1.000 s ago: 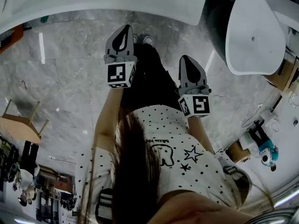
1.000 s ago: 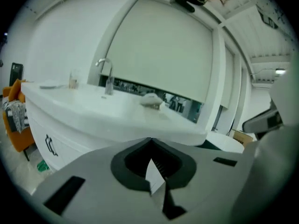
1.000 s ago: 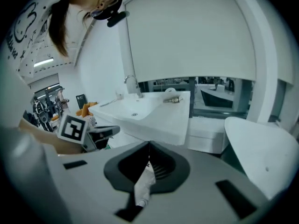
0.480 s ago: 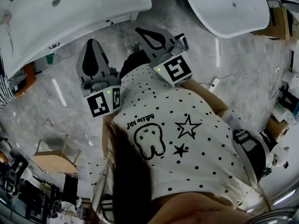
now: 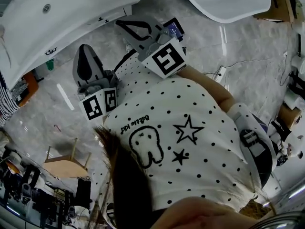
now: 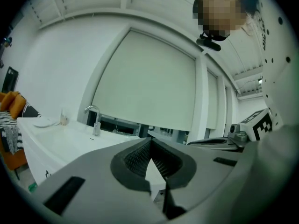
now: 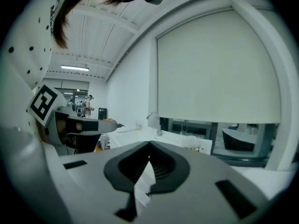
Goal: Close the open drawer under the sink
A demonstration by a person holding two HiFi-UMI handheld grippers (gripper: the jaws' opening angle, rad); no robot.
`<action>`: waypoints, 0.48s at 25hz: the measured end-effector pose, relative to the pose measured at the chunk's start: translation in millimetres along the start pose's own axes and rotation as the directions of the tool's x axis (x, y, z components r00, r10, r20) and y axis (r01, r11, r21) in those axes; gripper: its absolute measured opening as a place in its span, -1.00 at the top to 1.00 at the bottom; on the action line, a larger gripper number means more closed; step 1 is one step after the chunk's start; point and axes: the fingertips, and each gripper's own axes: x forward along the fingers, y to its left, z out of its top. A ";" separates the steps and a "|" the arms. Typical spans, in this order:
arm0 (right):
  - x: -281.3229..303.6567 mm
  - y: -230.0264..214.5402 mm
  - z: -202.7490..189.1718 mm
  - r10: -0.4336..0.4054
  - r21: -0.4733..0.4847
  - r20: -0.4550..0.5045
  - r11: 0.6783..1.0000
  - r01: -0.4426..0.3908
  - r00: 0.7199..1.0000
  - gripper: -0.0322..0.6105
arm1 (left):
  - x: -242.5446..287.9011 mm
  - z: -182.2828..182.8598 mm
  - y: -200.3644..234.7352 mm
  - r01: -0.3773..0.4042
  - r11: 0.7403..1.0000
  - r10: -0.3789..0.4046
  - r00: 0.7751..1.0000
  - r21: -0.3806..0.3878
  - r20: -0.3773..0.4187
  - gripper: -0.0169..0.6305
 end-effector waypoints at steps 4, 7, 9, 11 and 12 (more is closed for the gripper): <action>-1.0 -9.4 -4.4 -0.022 -0.006 -0.020 1.000 0.022 1.000 0.86 | 6.2 1.0 -3.2 0.013 1.000 -0.013 1.000 0.010 0.007 0.93; -1.9 -12.6 -5.2 -0.033 -0.007 -0.024 0.999 0.033 0.999 0.86 | 8.5 0.3 -4.6 0.020 1.000 -0.020 1.000 -0.004 0.003 0.93; -1.8 -13.9 -5.4 -0.037 -0.009 -0.024 0.999 0.037 0.999 0.86 | 9.6 -0.3 -4.6 0.022 1.000 -0.022 1.000 -0.007 0.001 0.93; -3.1 -14.2 -5.0 -0.043 -0.015 -0.024 0.999 0.042 0.999 0.86 | 9.2 -1.0 -5.2 0.022 1.000 -0.022 1.000 -0.008 -0.001 0.93; -4.2 -14.2 -4.1 -0.046 -0.018 -0.022 0.999 0.046 0.999 0.86 | 8.8 -1.3 -5.6 0.022 1.000 -0.022 1.000 -0.009 -0.003 0.93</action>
